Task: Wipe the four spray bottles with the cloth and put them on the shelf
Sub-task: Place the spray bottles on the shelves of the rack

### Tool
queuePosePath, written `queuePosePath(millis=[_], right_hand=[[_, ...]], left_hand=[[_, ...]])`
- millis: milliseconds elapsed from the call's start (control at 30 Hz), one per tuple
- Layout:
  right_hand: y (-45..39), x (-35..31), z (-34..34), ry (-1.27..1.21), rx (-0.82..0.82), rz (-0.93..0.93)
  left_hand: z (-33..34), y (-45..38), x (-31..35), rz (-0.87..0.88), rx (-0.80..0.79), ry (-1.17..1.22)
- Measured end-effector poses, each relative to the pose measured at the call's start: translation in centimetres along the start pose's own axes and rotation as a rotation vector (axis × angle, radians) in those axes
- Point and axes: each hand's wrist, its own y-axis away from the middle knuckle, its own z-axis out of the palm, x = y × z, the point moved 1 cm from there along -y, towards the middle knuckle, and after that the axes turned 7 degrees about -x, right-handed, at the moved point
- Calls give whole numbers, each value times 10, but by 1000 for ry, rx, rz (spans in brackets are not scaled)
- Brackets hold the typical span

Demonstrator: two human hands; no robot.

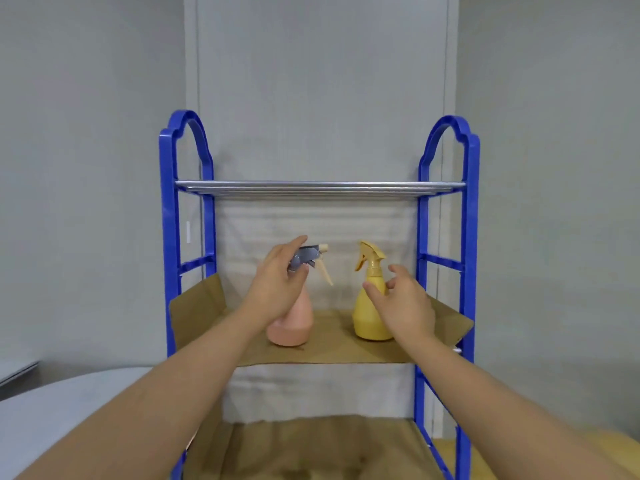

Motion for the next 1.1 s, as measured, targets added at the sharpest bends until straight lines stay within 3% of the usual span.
queuePosePath(millis=[667,900,1100], right_hand=[[47,-21,-24,135,-134,-5],[113,-50,-35,-40,-175,-117],[199,-78,15,-178,-408,-183]], left_hand=[[-18,44,14,-187,-125,-170],[-57,122,39,-168,-64,-153],[-96,221,22,-231,10,-159]])
